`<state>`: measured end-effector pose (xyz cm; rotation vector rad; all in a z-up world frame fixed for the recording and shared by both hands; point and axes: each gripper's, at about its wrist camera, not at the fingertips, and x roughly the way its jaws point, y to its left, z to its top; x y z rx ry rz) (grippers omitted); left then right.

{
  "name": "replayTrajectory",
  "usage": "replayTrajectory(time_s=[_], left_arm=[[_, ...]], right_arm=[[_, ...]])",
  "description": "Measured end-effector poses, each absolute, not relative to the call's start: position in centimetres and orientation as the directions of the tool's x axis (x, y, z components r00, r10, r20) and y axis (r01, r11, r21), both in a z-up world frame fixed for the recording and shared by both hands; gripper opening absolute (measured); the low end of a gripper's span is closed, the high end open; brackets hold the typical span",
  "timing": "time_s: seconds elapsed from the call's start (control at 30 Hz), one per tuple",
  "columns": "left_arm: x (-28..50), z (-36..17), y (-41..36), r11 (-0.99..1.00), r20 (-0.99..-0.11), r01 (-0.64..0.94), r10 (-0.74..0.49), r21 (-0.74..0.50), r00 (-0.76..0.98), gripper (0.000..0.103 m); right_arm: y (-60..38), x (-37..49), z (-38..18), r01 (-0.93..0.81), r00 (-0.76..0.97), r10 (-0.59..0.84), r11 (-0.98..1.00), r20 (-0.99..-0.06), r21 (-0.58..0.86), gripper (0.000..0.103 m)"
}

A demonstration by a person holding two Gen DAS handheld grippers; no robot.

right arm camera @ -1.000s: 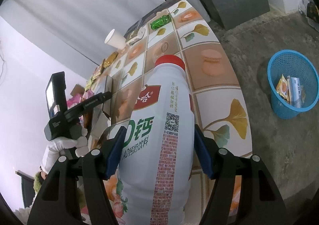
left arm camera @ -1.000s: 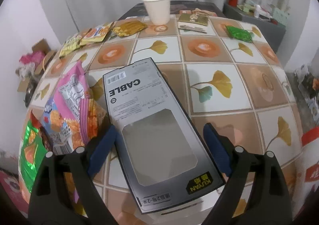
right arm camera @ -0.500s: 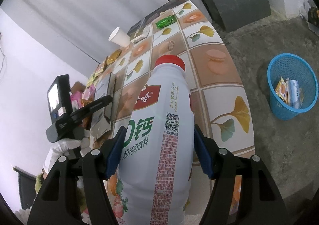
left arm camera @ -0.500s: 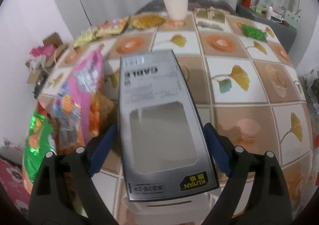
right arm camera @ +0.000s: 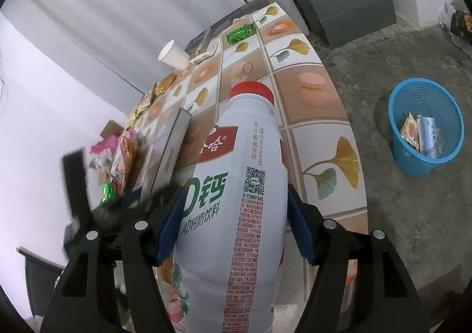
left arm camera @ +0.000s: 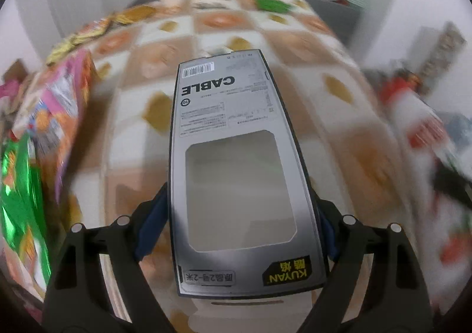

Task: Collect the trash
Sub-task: 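Lift the bottle with the right tool while the left tool lifts the CABLE box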

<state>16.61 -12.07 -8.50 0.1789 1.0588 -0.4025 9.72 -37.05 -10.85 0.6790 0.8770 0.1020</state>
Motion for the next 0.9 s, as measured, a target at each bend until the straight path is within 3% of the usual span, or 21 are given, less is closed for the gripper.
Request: replayTrajectory(time_s=[0.13,0.43,0.9], left_arm=[[13.7,-8.0,-10.9,0.885,-0.881,0.435,-0.332,-0.167,0.337,0.081],[15.1,-6.5,-9.6,0.889,-0.845,0.384,-0.392,-0.248,0.363,0.085],[16.8,-8.3,-13.3,0.883,-0.888,0.449,-0.310,-0.137,0.341,0.085]], right_arm=[[-36.5,9.7,-11.7,0.172,0.629,0.378,0.784,-0.679,0.597,0.064],[-35.4,10.0,-12.7,0.170,0.597,0.410,0.775,-0.689,0.609,0.064],[-35.5,10.5,-12.7,0.188,0.578,0.423,0.763,-0.698,0.619,0.065]])
